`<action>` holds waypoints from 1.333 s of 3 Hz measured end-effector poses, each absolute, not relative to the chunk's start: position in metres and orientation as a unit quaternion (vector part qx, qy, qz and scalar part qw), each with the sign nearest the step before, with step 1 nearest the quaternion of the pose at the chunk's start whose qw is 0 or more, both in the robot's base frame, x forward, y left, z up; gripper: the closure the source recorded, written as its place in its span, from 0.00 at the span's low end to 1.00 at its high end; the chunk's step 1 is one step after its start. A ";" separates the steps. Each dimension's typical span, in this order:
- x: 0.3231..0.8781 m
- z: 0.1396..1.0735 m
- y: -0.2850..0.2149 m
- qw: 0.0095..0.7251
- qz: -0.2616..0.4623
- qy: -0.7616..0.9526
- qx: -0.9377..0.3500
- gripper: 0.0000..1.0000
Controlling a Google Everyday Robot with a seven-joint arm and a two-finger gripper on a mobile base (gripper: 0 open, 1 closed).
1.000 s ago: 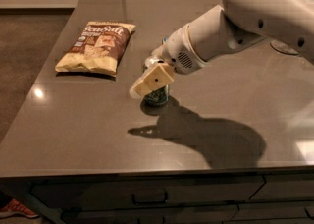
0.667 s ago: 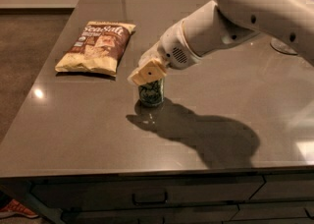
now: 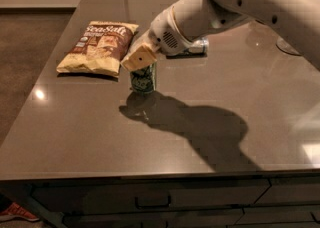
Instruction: Move green can near brown chip bag
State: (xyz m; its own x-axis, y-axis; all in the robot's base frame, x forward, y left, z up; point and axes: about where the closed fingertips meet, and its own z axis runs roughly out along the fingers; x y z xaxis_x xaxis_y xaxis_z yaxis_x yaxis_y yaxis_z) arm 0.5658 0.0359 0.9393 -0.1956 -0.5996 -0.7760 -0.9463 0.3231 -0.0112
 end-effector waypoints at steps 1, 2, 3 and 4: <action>0.594 0.955 0.059 0.369 0.260 0.718 -0.530 1.00; 0.617 0.961 0.076 0.383 0.264 0.707 -0.533 1.00; 0.629 0.958 0.081 0.385 0.261 0.706 -0.534 1.00; 0.641 0.949 0.076 0.383 0.255 0.711 -0.531 1.00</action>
Offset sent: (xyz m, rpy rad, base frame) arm 0.0659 0.0499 0.0336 0.0985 -0.0690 0.0379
